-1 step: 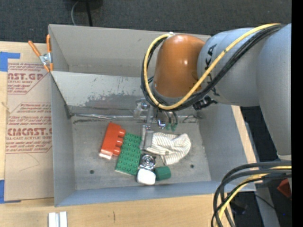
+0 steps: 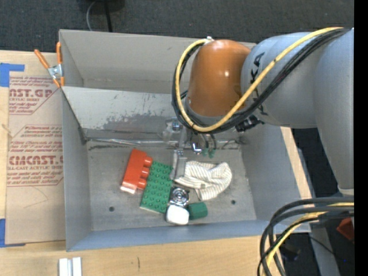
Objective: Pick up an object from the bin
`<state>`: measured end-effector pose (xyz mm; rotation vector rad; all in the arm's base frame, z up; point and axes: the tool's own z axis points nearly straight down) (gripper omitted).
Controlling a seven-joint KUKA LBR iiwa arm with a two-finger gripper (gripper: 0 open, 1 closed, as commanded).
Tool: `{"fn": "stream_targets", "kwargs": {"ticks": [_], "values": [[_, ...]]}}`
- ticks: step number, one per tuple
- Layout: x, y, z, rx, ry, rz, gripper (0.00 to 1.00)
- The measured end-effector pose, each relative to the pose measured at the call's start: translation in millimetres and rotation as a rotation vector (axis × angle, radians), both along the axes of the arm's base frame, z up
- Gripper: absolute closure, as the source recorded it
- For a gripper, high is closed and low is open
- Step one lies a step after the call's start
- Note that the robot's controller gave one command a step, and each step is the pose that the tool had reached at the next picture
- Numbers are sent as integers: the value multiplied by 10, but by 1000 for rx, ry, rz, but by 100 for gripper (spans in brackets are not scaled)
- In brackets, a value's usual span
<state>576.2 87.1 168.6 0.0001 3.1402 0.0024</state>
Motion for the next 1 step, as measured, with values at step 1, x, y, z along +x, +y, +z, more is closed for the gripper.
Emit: {"fn": "stream_targets", "kwargs": {"ticks": [1], "values": [[89,-634,-739,-1,-1,39,0]]}}
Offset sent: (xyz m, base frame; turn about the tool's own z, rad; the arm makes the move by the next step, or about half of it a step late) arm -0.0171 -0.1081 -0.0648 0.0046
